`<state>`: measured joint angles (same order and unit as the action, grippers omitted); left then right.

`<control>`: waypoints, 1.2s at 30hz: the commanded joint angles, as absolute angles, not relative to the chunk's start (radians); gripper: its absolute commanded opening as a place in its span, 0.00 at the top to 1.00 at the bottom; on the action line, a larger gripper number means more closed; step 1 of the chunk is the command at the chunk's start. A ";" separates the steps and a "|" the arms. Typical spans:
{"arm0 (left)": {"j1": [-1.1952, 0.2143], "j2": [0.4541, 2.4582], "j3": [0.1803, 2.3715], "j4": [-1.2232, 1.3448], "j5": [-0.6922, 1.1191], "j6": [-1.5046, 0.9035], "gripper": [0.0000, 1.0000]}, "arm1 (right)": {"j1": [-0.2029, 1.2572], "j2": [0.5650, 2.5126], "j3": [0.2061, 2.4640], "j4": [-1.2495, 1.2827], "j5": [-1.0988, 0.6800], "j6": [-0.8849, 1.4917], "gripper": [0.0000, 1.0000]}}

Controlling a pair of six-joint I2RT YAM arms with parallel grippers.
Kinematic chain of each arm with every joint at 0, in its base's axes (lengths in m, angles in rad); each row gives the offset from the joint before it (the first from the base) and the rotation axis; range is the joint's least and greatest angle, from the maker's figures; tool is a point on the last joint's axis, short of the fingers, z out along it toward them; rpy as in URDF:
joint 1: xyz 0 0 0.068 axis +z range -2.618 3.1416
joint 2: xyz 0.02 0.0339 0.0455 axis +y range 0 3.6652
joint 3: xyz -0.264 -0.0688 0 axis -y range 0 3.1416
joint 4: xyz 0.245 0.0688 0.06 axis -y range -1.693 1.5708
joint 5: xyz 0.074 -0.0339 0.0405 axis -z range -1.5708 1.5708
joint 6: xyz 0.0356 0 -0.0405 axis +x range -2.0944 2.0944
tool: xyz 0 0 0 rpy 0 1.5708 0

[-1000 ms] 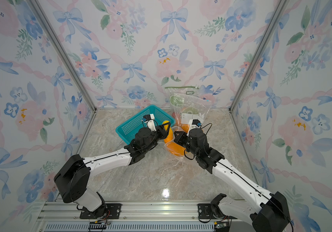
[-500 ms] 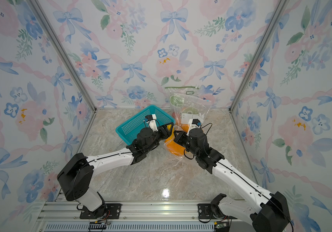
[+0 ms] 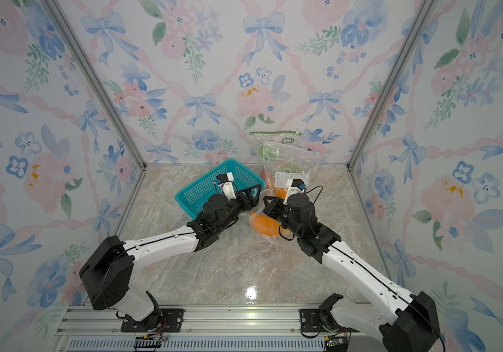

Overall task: Place the mango in a zip-top bag and seal the zipper
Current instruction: Place the mango in the zipper food storage bag, then adjust the zipper food storage bag at the center of the board.

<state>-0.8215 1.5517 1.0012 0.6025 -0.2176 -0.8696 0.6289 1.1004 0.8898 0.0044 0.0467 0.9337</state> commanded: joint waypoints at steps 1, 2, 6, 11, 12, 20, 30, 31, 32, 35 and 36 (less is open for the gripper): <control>-0.804 1.462 0.989 0.521 -0.285 -0.797 0.25 | 0.623 1.077 0.931 0.009 0.067 0.909 1.00; -0.797 1.445 0.984 0.491 -0.294 -0.781 0.25 | 0.623 1.076 0.930 0.007 0.066 0.906 1.00; -0.738 1.409 0.997 0.334 -0.243 -0.712 0.26 | 0.624 1.070 0.931 -0.027 0.054 0.889 1.00; -0.648 1.414 0.980 0.211 -0.077 -0.581 0.22 | 0.623 1.033 0.934 -0.138 0.050 0.840 1.00; -0.636 1.415 0.971 0.208 -0.051 -0.563 0.21 | 0.624 1.025 0.938 -0.159 0.048 0.828 1.00; -0.618 1.427 0.967 0.201 0.081 -0.432 0.02 | 0.659 1.012 1.079 -0.490 0.042 0.638 1.00; -0.578 1.330 0.929 0.201 0.052 -0.307 0.02 | 0.725 1.135 1.441 -0.914 0.072 0.328 1.00; -0.565 1.315 0.924 0.202 0.051 -0.303 0.02 | 0.730 1.149 1.474 -0.931 0.069 0.300 1.00; -0.552 1.297 0.918 0.202 0.050 -0.300 0.02 | 0.736 1.163 1.508 -0.940 0.051 0.267 1.00; -0.514 1.243 0.903 0.201 0.043 -0.292 0.02 | 0.749 1.213 1.609 -0.964 -0.011 0.200 1.00; -0.502 1.222 0.896 0.201 0.042 -0.287 0.02 | 0.752 1.232 1.639 -0.978 -0.024 0.179 1.00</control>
